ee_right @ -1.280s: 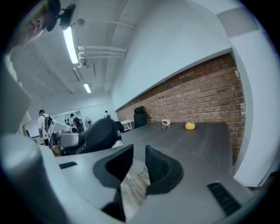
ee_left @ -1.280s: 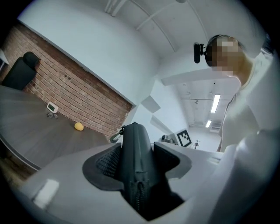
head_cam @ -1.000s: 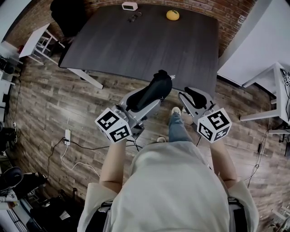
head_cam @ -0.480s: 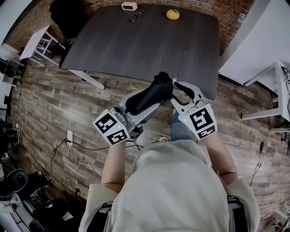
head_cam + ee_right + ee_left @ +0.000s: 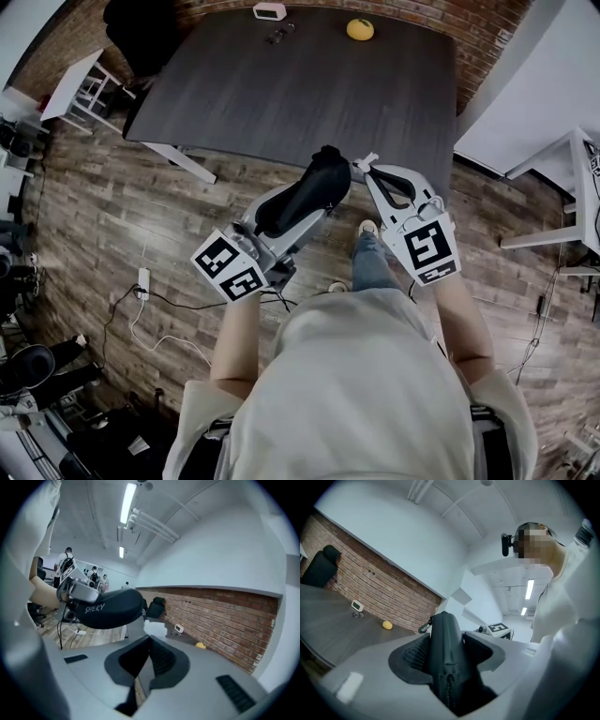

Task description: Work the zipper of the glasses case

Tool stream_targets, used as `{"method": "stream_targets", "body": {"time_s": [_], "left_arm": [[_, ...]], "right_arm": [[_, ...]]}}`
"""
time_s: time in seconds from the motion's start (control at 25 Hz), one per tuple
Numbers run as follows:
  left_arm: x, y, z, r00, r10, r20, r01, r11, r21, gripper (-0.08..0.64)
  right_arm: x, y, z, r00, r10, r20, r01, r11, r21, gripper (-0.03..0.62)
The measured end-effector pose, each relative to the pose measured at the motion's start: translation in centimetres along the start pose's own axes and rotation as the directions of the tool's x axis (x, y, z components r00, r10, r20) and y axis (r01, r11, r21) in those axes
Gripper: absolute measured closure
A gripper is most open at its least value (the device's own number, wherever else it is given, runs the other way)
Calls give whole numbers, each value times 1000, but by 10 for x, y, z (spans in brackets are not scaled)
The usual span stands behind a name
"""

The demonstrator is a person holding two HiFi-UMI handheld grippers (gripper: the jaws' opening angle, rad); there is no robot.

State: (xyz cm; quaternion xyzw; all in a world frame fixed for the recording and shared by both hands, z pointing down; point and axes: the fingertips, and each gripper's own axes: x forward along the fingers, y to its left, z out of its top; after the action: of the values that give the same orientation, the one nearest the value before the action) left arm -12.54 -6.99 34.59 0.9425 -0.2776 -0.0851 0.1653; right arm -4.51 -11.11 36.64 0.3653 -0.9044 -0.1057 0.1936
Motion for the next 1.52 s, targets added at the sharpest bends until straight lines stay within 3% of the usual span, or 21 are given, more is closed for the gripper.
{"method": "stream_targets", "body": {"time_s": [0.2,0.4,0.56,0.76,0.96,1.16,1.28,1.4,1.52], "left_arm": [[7,5,1,997,35,61,-32,998,-61,327],[15,3,3,996,34,79,-27,996,-90,328],[19,14,23,985,53,166,-28,989,-148,328],[33,17,27,985,59,163,-37,990,-133,327],[47,25,27,984,62,168,-34,985,-169,325],[62,26,24,986,40,164,-4,976,-216,325],[71,28,18,988,31,151,6,970,-241,325],[80,32,12,990,26,142,13,963,-268,324],[91,41,3,992,22,123,15,957,-290,321]], "right_arm": [[1,20,-4,995,83,-53,-86,994,-67,591],[-1,24,-8,990,134,-49,-131,990,57,591],[-1,53,-22,974,211,-83,-208,977,42,591],[2,88,-29,954,286,-91,-282,958,49,591],[2,107,-31,933,352,-75,-346,935,75,591],[-3,133,-21,867,497,22,-494,854,161,591],[-4,134,-20,841,539,39,-537,826,171,591],[-4,128,-27,836,548,31,-544,819,186,591],[0,120,-38,854,520,16,-512,835,204,591]]}}
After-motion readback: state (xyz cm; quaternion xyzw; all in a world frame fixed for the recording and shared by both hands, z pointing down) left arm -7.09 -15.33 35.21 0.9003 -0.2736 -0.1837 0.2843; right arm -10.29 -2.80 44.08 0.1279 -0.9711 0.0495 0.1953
